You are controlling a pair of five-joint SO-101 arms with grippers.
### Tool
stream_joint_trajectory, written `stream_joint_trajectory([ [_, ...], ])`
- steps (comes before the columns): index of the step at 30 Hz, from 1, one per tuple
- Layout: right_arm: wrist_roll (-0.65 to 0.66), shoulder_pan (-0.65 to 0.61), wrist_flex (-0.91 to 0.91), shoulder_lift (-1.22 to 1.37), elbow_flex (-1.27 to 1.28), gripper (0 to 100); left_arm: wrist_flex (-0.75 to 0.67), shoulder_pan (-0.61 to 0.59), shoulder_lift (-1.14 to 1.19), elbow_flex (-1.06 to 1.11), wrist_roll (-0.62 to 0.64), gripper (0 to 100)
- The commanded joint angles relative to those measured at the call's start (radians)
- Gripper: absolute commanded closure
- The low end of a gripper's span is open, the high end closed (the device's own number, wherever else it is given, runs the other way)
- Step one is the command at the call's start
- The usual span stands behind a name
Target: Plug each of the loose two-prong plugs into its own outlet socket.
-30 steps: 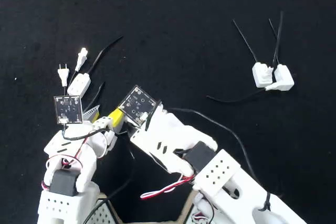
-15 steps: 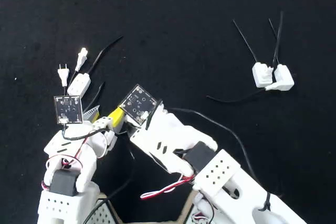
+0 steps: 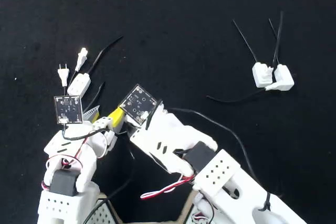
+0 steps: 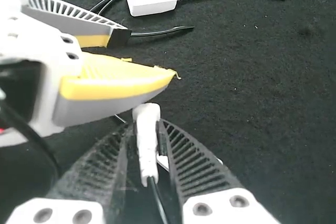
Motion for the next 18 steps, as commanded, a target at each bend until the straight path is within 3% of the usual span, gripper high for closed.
stream_joint_trajectory([
  [1, -0.035, -0.003, -0.005, -0.047, -0.031, 98.8, 0.009, 0.002, 0.006, -0.004, 0.002, 77],
  [10, -0.037, -0.003, -0.003, -0.041, -0.031, 98.8, 0.008, -0.001, 0.006, -0.013, 0.002, 77],
  [18, -0.032, 0.103, 0.026, -0.039, 0.064, 98.8, -0.041, -0.222, 0.005, -0.140, 0.011, 77],
])
